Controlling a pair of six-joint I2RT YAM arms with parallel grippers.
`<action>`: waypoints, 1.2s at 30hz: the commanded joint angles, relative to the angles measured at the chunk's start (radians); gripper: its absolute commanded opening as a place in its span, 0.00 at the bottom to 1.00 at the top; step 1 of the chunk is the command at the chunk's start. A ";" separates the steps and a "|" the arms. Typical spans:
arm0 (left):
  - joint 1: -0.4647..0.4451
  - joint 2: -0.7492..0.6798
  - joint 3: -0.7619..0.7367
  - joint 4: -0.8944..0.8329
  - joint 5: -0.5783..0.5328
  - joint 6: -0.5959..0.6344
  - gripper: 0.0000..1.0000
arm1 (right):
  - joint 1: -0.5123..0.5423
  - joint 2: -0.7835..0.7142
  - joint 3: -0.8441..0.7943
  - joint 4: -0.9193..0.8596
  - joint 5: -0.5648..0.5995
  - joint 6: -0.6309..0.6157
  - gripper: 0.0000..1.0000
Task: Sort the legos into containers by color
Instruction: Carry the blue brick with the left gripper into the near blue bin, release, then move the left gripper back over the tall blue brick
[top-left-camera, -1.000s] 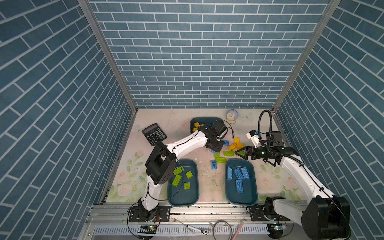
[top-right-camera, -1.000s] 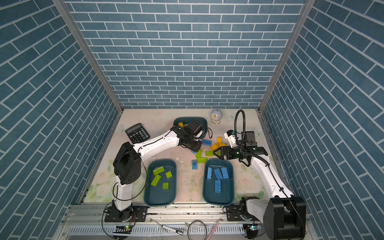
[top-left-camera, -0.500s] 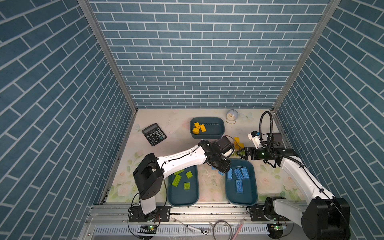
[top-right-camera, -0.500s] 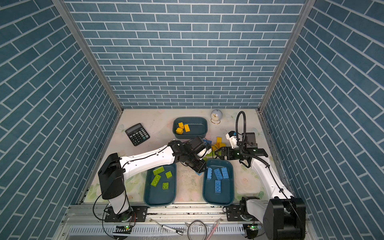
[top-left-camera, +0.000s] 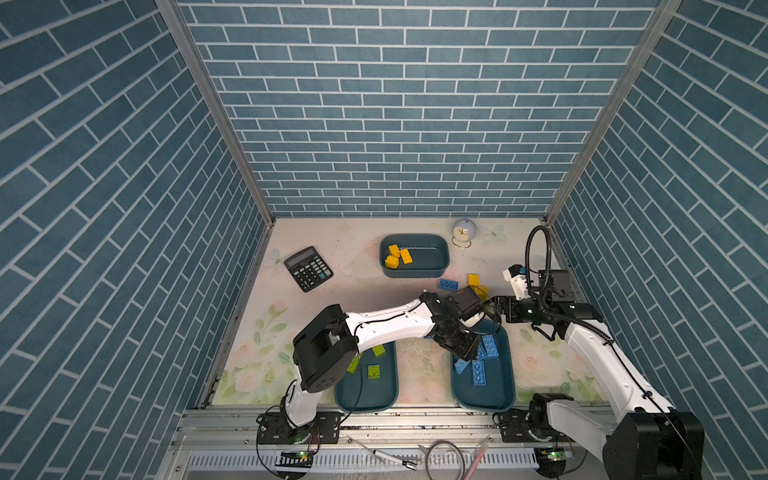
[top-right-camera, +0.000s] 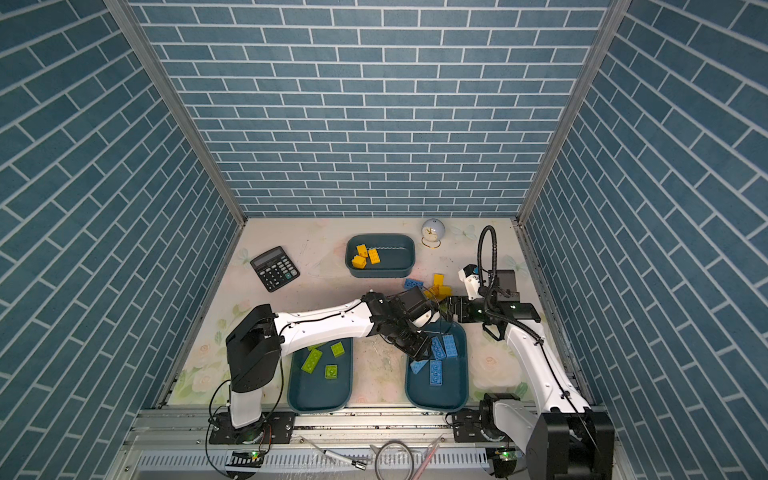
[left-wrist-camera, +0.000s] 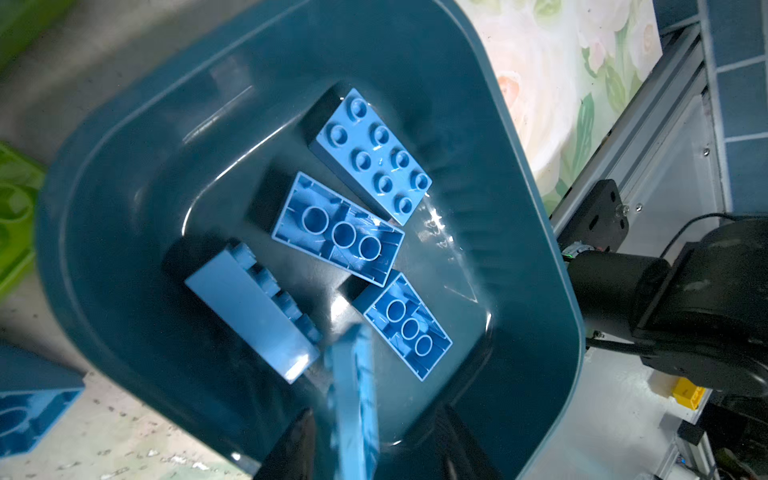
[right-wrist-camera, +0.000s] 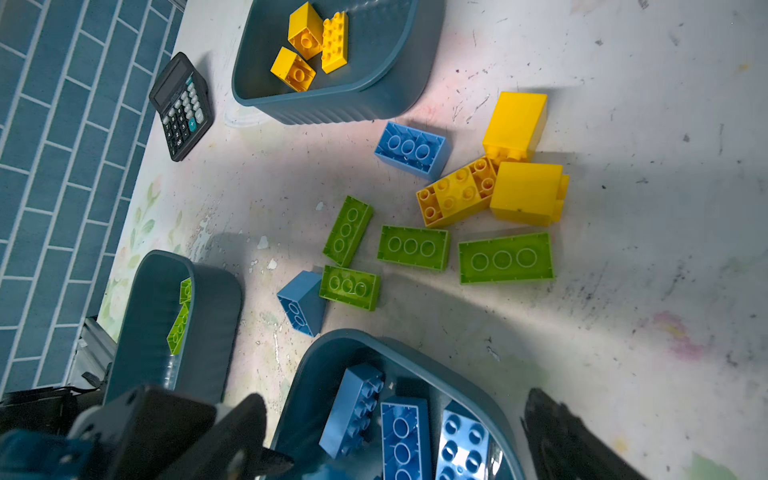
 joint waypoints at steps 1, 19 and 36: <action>0.003 -0.026 0.041 0.002 0.003 -0.003 0.59 | 0.007 -0.023 -0.011 -0.032 -0.016 -0.003 0.97; 0.149 -0.251 -0.253 0.051 -0.279 -0.274 0.70 | 0.010 0.005 -0.020 -0.004 -0.130 0.024 0.96; 0.193 -0.024 -0.236 0.189 -0.336 -0.333 0.67 | 0.009 -0.029 -0.060 -0.021 -0.108 0.024 0.96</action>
